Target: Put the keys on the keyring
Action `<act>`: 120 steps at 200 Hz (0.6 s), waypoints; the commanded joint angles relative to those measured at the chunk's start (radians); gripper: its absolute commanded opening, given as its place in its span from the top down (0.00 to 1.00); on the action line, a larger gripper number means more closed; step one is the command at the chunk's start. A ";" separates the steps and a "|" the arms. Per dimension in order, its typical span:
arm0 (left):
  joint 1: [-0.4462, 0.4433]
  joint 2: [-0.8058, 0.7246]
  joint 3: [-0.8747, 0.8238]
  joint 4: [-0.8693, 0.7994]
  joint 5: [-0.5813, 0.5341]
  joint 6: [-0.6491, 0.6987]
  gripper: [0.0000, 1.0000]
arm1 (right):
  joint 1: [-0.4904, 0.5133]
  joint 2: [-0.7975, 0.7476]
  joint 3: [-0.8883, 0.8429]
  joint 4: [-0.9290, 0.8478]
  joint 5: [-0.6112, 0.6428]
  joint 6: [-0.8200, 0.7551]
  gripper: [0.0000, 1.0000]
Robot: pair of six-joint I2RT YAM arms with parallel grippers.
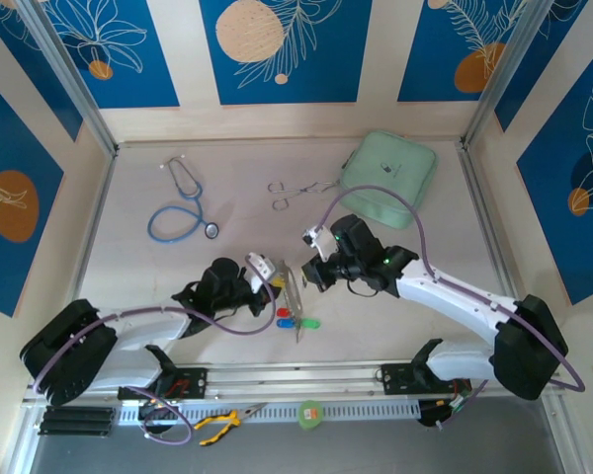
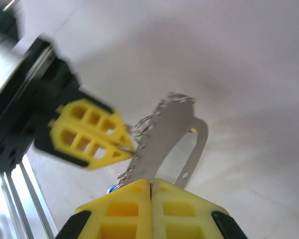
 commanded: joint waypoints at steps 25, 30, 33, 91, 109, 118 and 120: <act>-0.012 -0.055 0.014 -0.025 0.090 -0.052 1.00 | 0.013 -0.025 -0.033 0.095 -0.250 -0.475 1.00; -0.012 -0.056 0.015 -0.031 0.097 -0.054 1.00 | 0.012 -0.025 -0.037 0.101 -0.250 -0.496 1.00; -0.012 -0.056 0.017 -0.034 0.102 -0.057 1.00 | 0.014 -0.026 -0.040 0.107 -0.249 -0.507 1.00; -0.010 -0.028 0.021 -0.049 0.135 -0.137 1.00 | 0.092 0.001 -0.115 0.165 -0.063 -0.867 1.00; -0.010 -0.003 0.009 0.000 0.155 -0.186 1.00 | 0.107 0.025 -0.153 0.244 0.018 -0.900 1.00; -0.009 0.007 0.007 0.014 0.165 -0.210 1.00 | 0.108 0.035 -0.163 0.276 0.037 -0.898 1.00; -0.009 0.009 0.007 0.016 0.166 -0.215 1.00 | 0.108 0.038 -0.163 0.280 0.039 -0.899 1.00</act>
